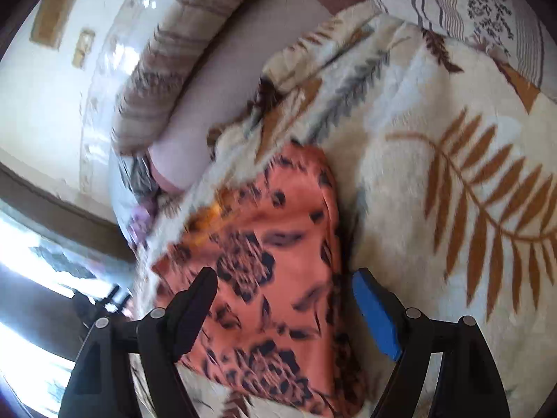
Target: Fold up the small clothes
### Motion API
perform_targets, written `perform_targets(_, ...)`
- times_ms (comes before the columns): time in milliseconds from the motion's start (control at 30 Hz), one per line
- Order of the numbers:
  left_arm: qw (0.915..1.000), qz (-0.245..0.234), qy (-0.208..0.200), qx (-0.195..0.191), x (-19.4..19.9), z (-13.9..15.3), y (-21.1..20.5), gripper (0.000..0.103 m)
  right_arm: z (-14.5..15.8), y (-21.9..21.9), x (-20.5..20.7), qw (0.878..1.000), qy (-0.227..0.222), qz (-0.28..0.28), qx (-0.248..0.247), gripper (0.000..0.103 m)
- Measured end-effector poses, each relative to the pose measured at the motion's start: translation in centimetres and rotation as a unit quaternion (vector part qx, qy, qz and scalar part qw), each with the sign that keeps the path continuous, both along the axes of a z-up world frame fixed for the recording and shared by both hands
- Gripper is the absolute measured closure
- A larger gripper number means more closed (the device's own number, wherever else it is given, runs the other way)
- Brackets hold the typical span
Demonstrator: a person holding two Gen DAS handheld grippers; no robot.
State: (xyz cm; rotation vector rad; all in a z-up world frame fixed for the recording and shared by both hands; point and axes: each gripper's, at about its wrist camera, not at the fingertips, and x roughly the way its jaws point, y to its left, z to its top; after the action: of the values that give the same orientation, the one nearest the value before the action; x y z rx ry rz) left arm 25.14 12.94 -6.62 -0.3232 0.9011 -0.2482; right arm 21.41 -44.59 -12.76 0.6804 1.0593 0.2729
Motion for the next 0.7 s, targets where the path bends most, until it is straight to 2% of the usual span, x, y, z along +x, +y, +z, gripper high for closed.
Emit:
perform_targets(33,0.9995,-0.020,0.025,0.008,-0.4,-1.7,-0.7,0.016,-1.0,1.1,-0.3,1.000,0.019,0.021,-0.012,0.023)
perform_targets(100,0.9959,-0.035,0.073,0.039,-0.9,-5.1,-2.4,0.016,-0.7,2.7,-1.0,0.998,-0.004,0.028,-0.054,0.025)
perform_targets(133,0.9927,-0.041,0.097,0.057,-0.9,-6.7,-3.4,0.017,-0.6,3.4,-0.8,0.998,0.003,0.037,-0.054,0.036)
perform_targets(167,0.9919,-0.038,0.074,0.096,-1.2,-6.9,-4.4,0.017,-0.6,4.0,-0.4,0.997,0.011,0.045,-0.063,0.045)
perform_targets(200,0.9898,-0.049,0.050,0.124,-1.2,-6.5,-5.6,0.038,-0.7,4.7,0.1,0.995,0.026,0.053,-0.080,0.070)
perform_targets(233,0.9890,-0.065,0.059,0.119,-0.7,-6.4,-6.4,0.052,-0.9,5.1,0.5,0.994,0.039,0.054,-0.088,0.076)
perform_targets(267,0.9907,-0.052,0.078,0.099,0.0,-5.9,-6.5,0.075,-0.9,5.3,0.7,0.993,0.046,0.053,-0.092,0.079)
perform_targets(333,0.9912,-0.035,0.096,0.084,1.0,-4.4,-6.5,0.078,0.3,5.7,0.7,0.993,0.048,0.043,-0.096,0.083)
perform_targets(400,0.9926,-0.038,0.075,0.088,0.3,-1.7,-6.6,0.079,3.0,5.7,-0.5,0.996,0.023,0.029,-0.079,0.085)
perform_targets(500,0.9946,-0.052,0.037,0.082,-3.0,2.9,-6.2,0.079,7.4,6.0,-3.4,0.996,-0.013,0.039,-0.077,0.087)
perform_targets(567,0.9945,-0.065,0.015,0.080,-6.7,5.2,-5.7,0.079,9.8,6.3,-6.5,0.995,-0.025,0.050,-0.088,0.087)
perform_targets(633,0.9954,-0.068,0.014,0.066,-10.9,5.6,-4.7,0.078,10.7,6.4,-10.3,0.994,-0.024,0.061,-0.082,0.087)
perform_targets(667,0.9957,-0.066,0.023,0.060,-13.0,4.8,-4.1,0.075,10.4,6.4,-12.3,0.995,-0.019,0.063,-0.076,0.087)
perform_targets(700,0.9956,-0.063,0.035,0.059,-14.7,3.3,-3.5,0.067,9.7,6.4,-14.1,0.995,-0.010,0.062,-0.073,0.083)
